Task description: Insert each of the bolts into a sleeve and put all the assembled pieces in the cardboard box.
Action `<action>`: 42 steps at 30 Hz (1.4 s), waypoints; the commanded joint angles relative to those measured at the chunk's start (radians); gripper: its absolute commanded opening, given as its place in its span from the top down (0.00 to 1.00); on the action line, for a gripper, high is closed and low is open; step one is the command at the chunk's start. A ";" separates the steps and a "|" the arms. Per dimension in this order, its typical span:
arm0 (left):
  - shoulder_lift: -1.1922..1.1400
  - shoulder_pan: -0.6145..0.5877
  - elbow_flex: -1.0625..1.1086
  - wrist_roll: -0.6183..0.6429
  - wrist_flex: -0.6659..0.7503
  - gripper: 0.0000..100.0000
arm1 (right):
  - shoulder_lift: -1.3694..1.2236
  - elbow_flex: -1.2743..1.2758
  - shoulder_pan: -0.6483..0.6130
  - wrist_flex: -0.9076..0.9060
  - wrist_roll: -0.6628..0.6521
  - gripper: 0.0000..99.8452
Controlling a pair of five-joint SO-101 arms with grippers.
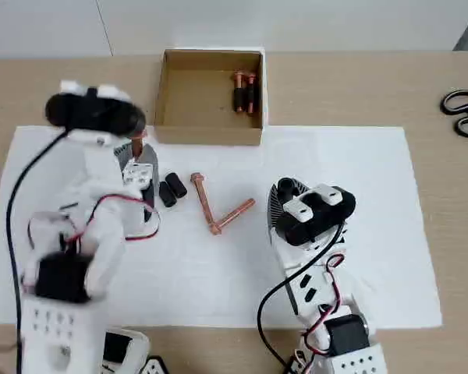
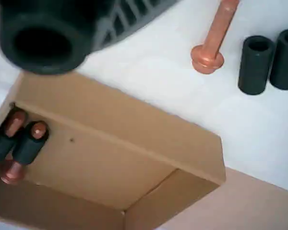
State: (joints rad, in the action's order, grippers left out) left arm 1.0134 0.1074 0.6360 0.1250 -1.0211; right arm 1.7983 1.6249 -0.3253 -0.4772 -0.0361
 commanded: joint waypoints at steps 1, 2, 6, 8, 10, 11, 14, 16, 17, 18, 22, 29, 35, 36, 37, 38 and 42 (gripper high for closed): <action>0.206 0.075 0.105 0.006 0.262 0.99 | 0.016 -0.057 0.001 0.025 -0.002 1.00; 0.252 0.104 0.147 0.006 0.330 0.99 | 0.016 -0.057 0.001 0.025 -0.002 1.00; 0.387 0.238 0.291 0.006 0.535 0.99 | 0.016 -0.061 -0.010 0.025 -0.002 1.00; 0.400 0.272 0.306 0.006 0.582 0.99 | 0.016 -0.064 -0.047 0.025 -0.002 1.00; 0.400 0.296 0.305 0.006 0.621 0.99 | 0.016 -0.064 -0.091 0.025 -0.006 1.00; 0.405 0.318 0.303 0.006 0.641 0.99 | 0.016 -0.063 -0.105 0.025 -0.006 1.00; 0.404 0.404 0.283 0.002 0.671 0.99 | 0.016 -0.058 -0.122 0.028 -0.003 1.00; 0.399 0.462 0.274 0.002 0.666 0.99 | 0.016 -0.055 -0.122 0.085 -0.002 1.00; 0.397 0.480 0.274 0.002 0.667 0.99 | 0.016 -0.049 -0.122 0.136 -0.002 1.00; 0.397 0.491 0.274 0.002 0.667 0.99 | 0.016 -0.037 -0.124 0.193 -0.005 1.00; 0.399 0.494 0.269 0.000 0.672 0.99 | 0.016 0.057 -0.124 0.406 -0.051 1.00; 0.367 0.500 0.306 -0.002 0.700 0.99 | 0.015 0.057 -0.222 0.522 -0.170 1.00; 0.262 0.500 0.314 -0.002 0.832 0.99 | 0.015 0.058 -0.268 0.495 -0.178 1.00; 0.252 0.500 0.314 -0.002 0.830 0.99 | 0.015 0.058 -0.262 0.486 -0.178 1.00; 0.245 0.500 0.314 -0.002 0.815 0.99 | 0.015 0.058 -0.259 0.481 -0.178 1.00; 0.242 0.500 0.314 -0.002 0.789 0.99 | 0.015 0.058 -0.257 0.479 -0.178 1.00; 0.244 0.499 0.302 0.000 0.658 0.99 | 0.015 0.058 -0.251 0.476 -0.178 1.00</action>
State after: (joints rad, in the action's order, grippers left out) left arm 1.2589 0.6061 0.9582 0.1266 -0.3000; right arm 1.8013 1.6771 -0.5861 0.0000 -0.2079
